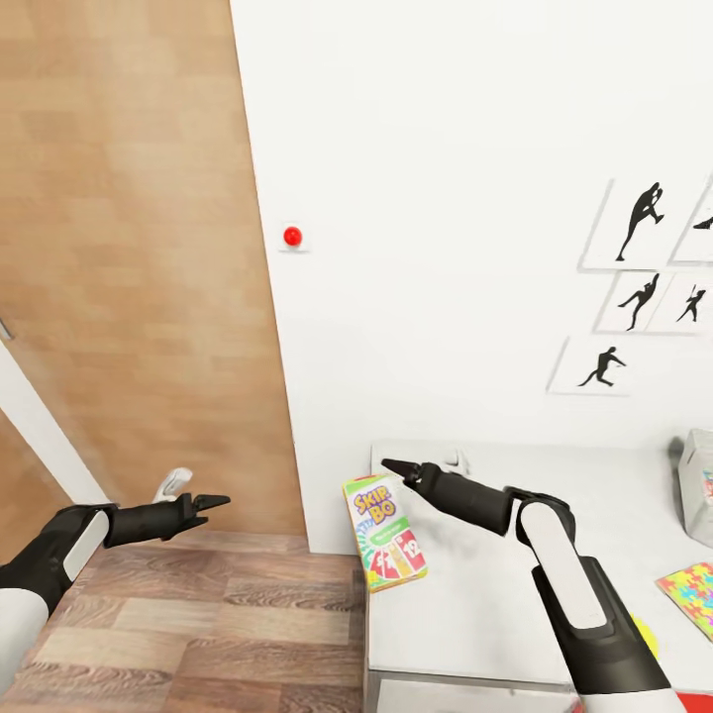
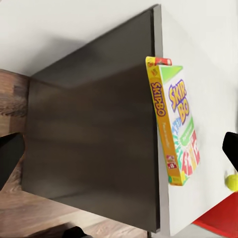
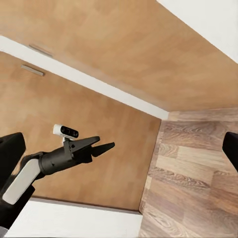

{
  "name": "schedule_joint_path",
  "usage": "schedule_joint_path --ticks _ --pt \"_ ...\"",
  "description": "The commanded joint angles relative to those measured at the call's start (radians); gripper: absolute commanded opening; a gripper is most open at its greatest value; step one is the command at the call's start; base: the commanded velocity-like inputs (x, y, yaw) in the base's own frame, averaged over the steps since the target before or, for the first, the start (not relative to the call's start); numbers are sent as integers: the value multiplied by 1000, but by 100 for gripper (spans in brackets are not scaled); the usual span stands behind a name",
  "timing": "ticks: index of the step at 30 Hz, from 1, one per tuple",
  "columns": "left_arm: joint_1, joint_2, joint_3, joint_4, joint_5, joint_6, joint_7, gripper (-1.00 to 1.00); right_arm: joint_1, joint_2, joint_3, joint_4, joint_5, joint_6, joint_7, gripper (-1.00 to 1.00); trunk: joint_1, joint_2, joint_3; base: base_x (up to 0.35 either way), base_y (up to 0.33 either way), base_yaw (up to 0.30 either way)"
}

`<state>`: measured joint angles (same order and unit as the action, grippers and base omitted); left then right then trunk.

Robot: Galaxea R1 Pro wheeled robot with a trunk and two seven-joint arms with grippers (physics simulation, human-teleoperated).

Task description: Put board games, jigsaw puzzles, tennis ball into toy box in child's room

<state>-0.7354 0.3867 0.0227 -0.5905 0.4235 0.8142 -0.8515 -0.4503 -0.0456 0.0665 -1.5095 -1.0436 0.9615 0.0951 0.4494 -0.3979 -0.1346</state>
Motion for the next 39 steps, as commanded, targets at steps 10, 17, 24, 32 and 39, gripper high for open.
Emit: schedule_joint_path --ticks 10,17,24,32,39 --pt "-1 0 2 0 0 5 -4 100 -1 -29 -1 6 17 -5 115 100 1 -2 2 0 -127 -73" --pt "-1 0 2 0 0 5 -5 100 -1 -29 -1 6 17 -5 119 100 1 -2 2 0 -141 -14" --pt "-1 -2 2 -3 0 5 -6 100 -1 -30 -1 6 17 -5 121 100 1 -2 2 0 -205 -2" --pt "-1 -4 2 -3 0 5 -7 100 -1 -28 1 6 17 -5 120 100 1 -2 2 0 -127 0" --pt "-1 -5 2 -3 0 5 -8 100 -1 -28 1 6 17 -6 120 100 1 -2 2 0 -180 0"
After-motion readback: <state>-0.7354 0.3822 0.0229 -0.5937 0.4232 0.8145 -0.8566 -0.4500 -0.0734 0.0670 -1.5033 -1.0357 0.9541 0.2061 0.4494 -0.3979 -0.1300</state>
